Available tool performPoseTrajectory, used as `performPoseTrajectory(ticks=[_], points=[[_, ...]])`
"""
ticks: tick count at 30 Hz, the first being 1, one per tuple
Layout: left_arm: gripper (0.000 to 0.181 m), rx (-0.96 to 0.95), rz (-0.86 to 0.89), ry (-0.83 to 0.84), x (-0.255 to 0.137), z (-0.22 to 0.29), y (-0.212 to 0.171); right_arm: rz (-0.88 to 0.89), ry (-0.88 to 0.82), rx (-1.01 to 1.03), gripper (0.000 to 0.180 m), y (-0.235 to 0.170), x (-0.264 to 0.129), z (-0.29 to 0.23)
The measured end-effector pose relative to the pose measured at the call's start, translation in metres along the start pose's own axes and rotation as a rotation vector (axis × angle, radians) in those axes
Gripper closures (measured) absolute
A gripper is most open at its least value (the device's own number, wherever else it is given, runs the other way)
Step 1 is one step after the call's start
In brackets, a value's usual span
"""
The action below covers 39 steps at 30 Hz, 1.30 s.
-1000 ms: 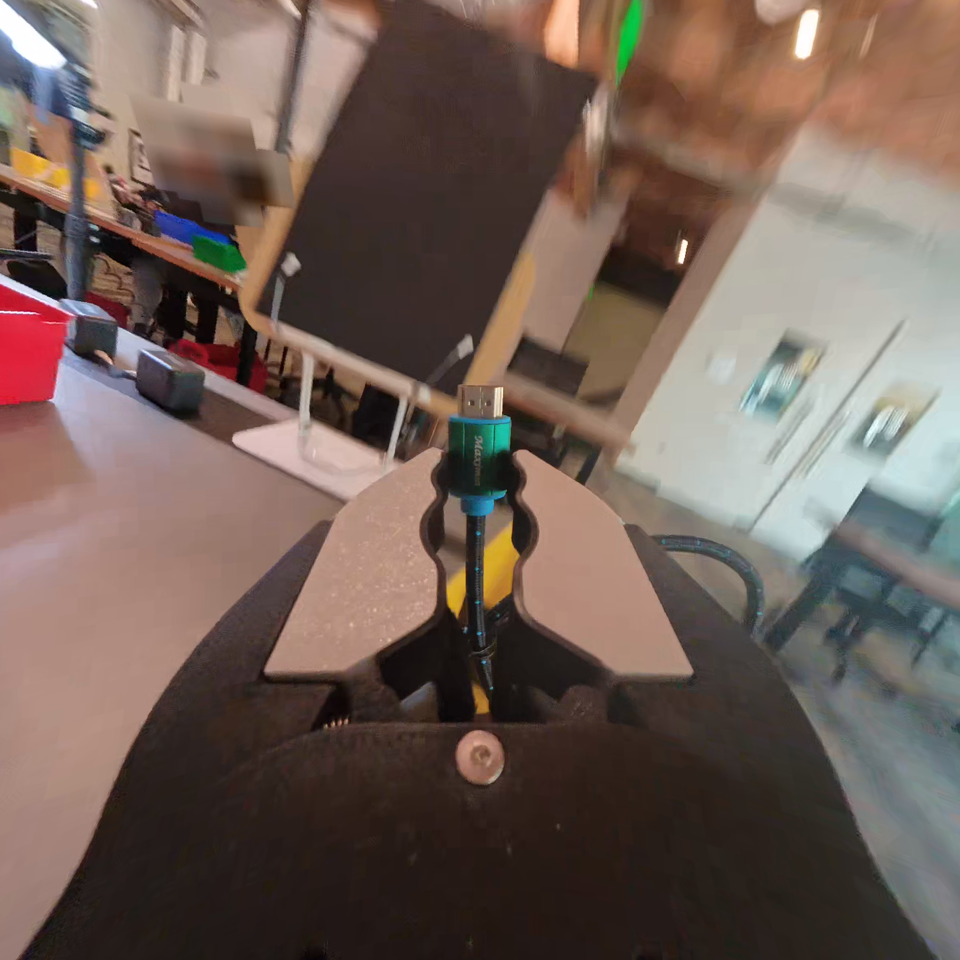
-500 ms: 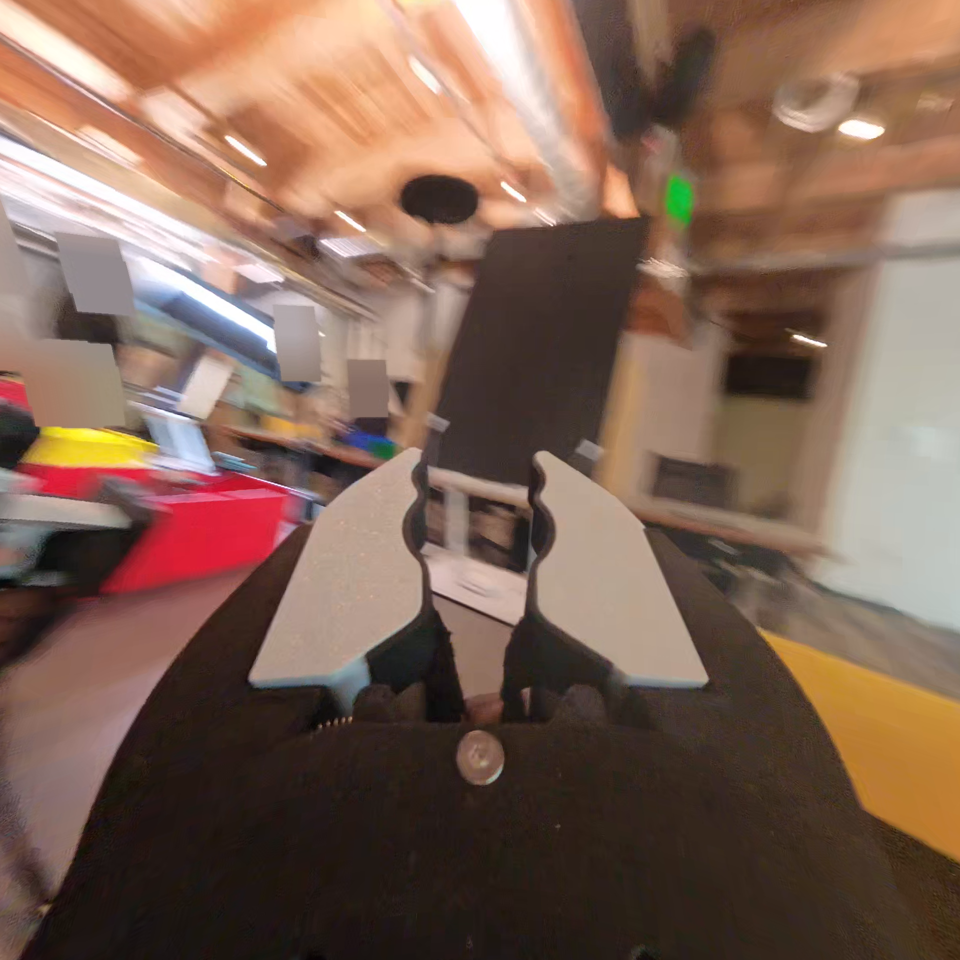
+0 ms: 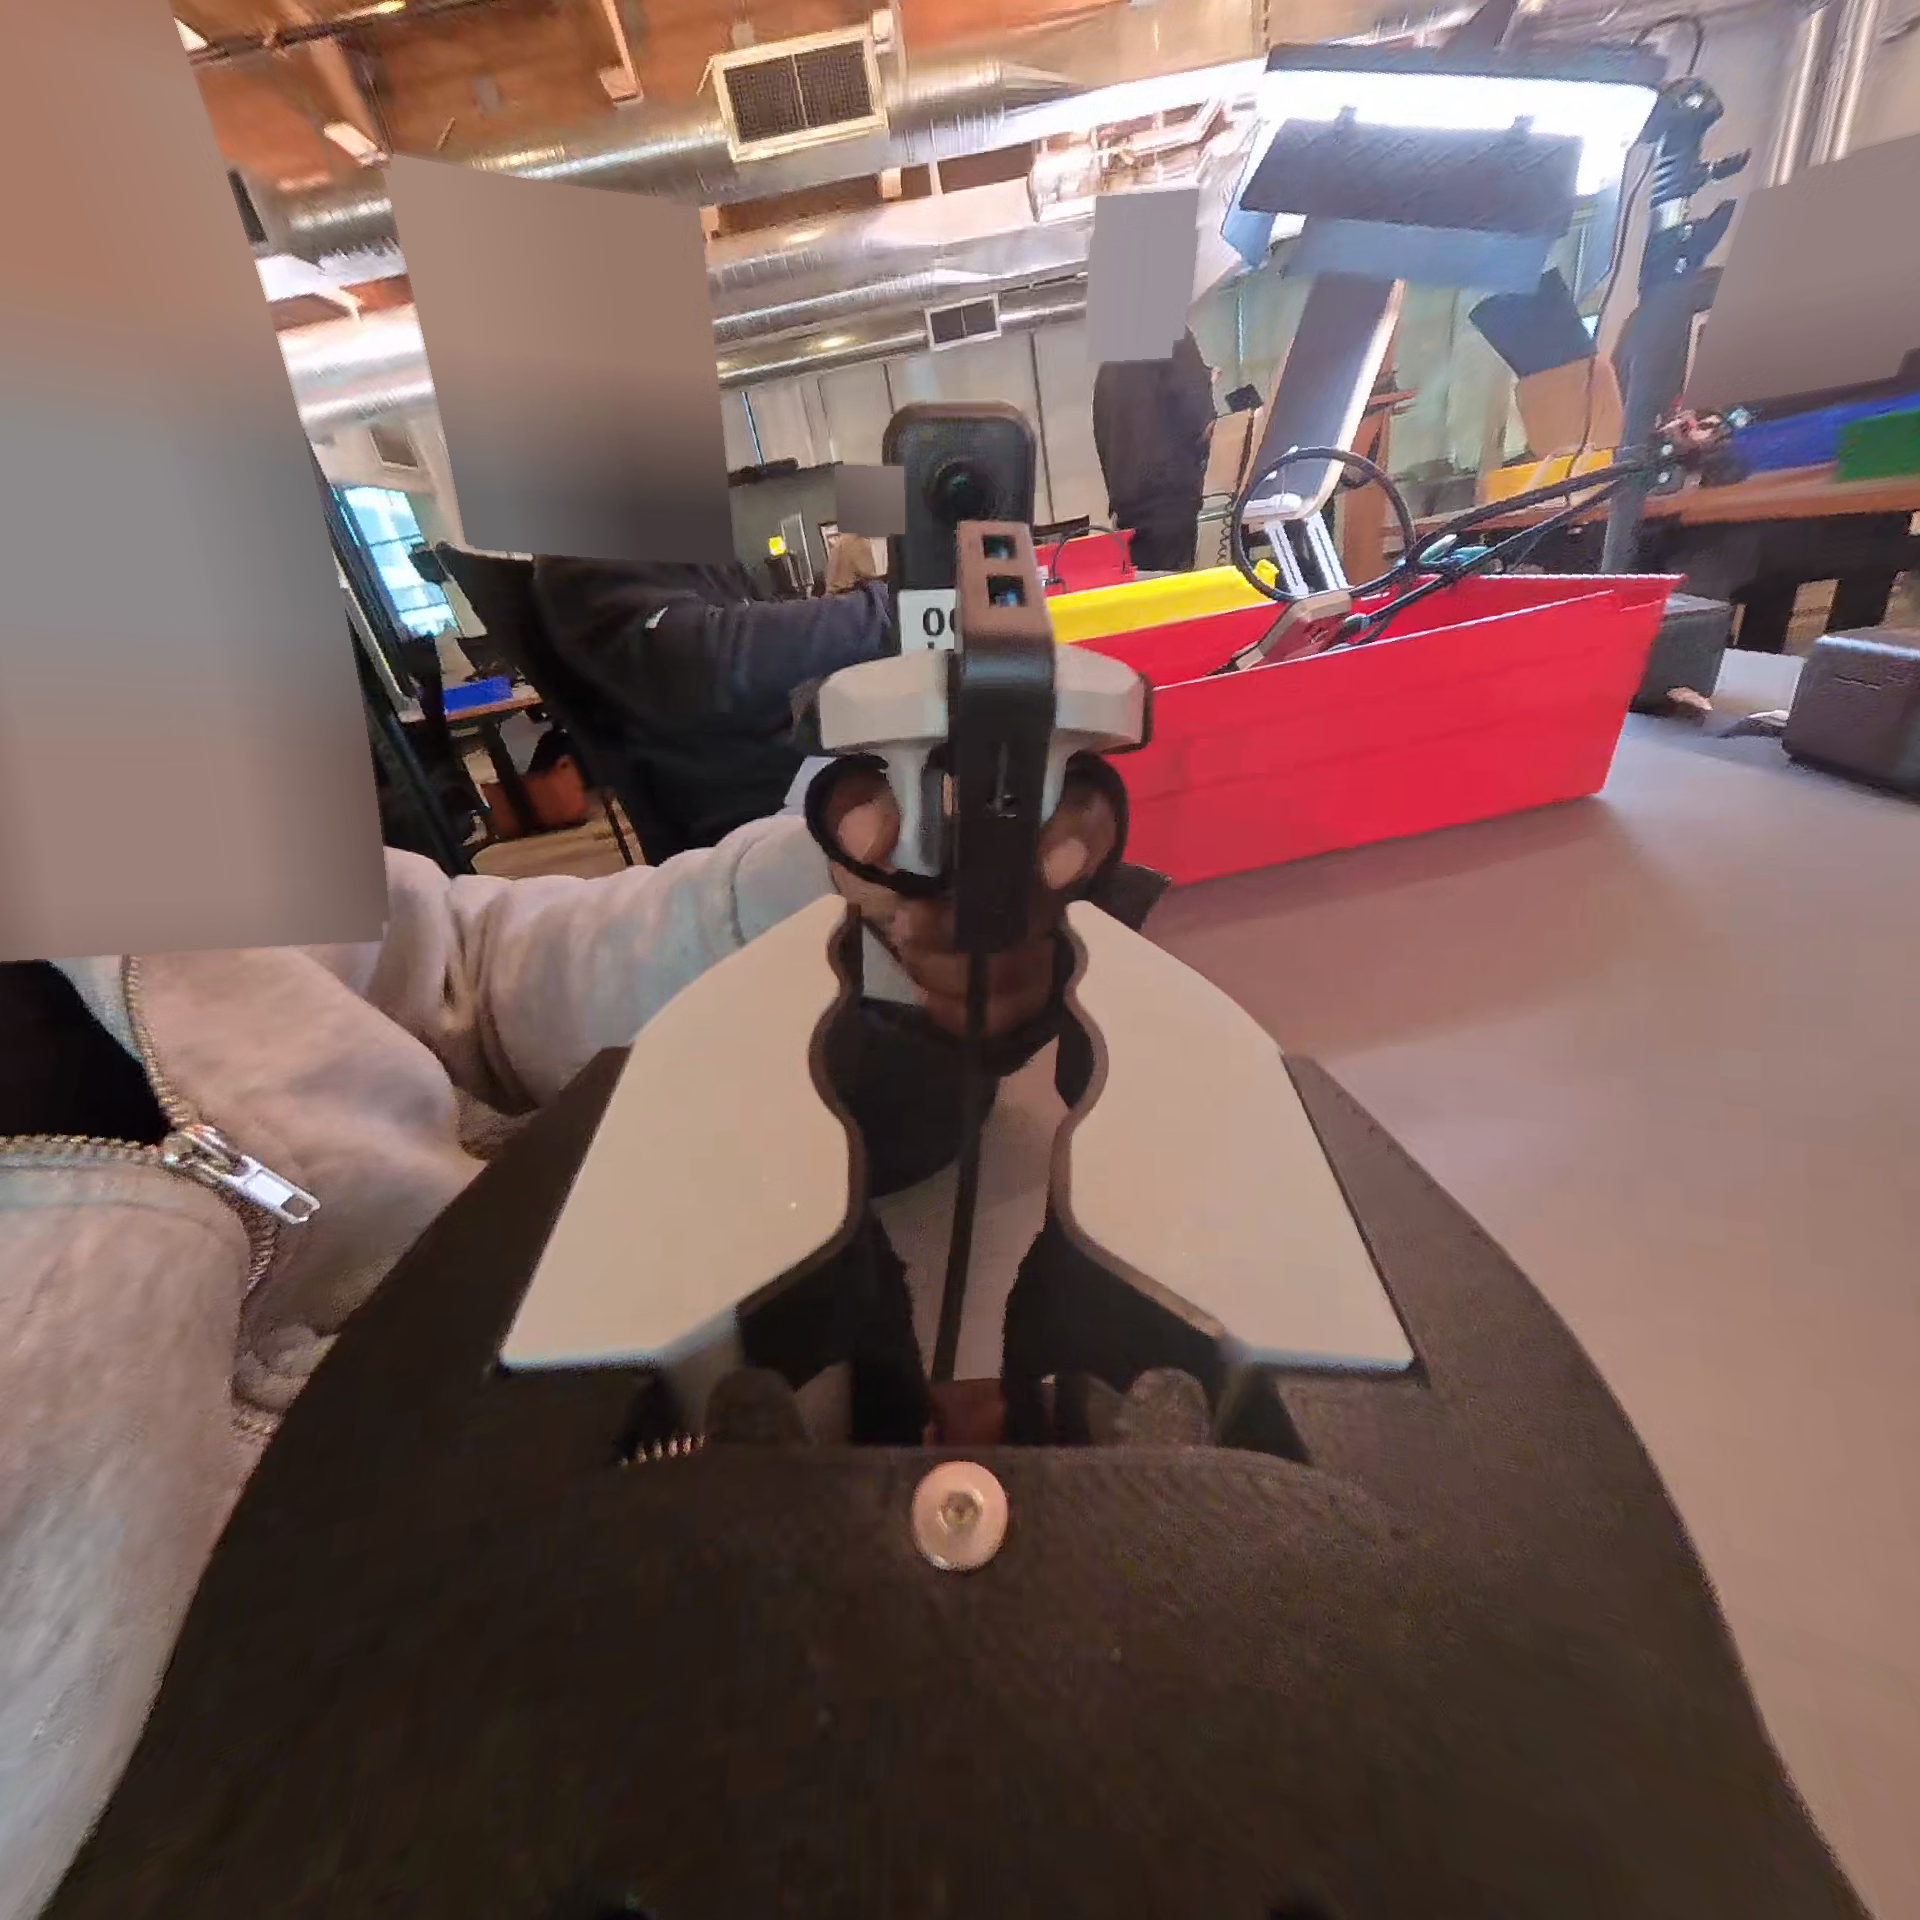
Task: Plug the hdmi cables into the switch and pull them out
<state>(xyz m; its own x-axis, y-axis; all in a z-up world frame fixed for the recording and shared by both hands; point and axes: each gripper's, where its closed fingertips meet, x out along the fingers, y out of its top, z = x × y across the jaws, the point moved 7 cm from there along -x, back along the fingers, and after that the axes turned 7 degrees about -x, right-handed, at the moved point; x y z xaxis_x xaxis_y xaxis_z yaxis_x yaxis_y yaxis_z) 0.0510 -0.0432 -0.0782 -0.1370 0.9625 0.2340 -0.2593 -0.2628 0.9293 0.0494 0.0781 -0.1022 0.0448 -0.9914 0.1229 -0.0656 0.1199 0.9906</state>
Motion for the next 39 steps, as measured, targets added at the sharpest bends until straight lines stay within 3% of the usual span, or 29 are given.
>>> performPoseTrajectory(ticks=[3, 6, 9, 13, 17, 19, 21, 24, 28, 33, 36, 39], points=[[0.168, -0.009, -0.016, -0.018, 0.002, 0.001, -0.002, 0.008, -0.033, -0.026, 0.163, -0.004, 0.005, -0.001], [0.167, -0.024, -0.011, -0.02, 0.003, 0.001, -0.003, 0.013, -0.032, -0.026, 0.166, -0.003, 0.004, 0.001], [0.147, -0.025, 0.054, 0.053, 0.0, -0.004, 0.001, 0.041, -0.099, -0.085, 0.166, 0.012, -0.005, 0.005], [0.139, -0.061, 0.166, 0.168, -0.011, -0.017, 0.009, 0.175, -0.323, -0.276, 0.167, 0.074, -0.04, 0.021], [0.138, -0.121, 0.171, 0.226, -0.014, -0.026, 0.008, 0.21, -0.615, -0.563, 0.167, 0.171, -0.095, 0.052], [0.138, -0.133, 0.137, 0.235, -0.013, -0.027, 0.005, 0.072, -0.764, -0.731, 0.166, 0.21, -0.124, 0.079], [0.137, -0.127, 0.097, 0.242, -0.011, -0.028, 0.001, -0.183, -0.892, -0.836, 0.166, 0.224, -0.158, 0.115], [0.137, -0.113, 0.044, 0.259, -0.009, -0.028, -0.003, -0.456, -1.1, -0.799, 0.166, 0.199, -0.212, 0.161], [0.137, -0.125, 0.032, 0.249, -0.007, -0.028, -0.004, -0.722, -1.157, -0.641, 0.166, 0.146, -0.246, 0.2], [0.137, -0.089, 0.003, 0.276, -0.007, -0.028, -0.005, -0.736, -1.133, -0.519, 0.166, 0.118, -0.241, 0.224], [0.137, -0.084, 0.002, 0.29, -0.009, -0.03, -0.005, -0.871, -1.118, -0.477, 0.166, 0.098, -0.24, 0.234], [0.137, -0.106, 0.011, 0.296, -0.011, -0.033, -0.004, -0.896, -1.156, -0.461, 0.155, 0.091, -0.243, 0.239]])
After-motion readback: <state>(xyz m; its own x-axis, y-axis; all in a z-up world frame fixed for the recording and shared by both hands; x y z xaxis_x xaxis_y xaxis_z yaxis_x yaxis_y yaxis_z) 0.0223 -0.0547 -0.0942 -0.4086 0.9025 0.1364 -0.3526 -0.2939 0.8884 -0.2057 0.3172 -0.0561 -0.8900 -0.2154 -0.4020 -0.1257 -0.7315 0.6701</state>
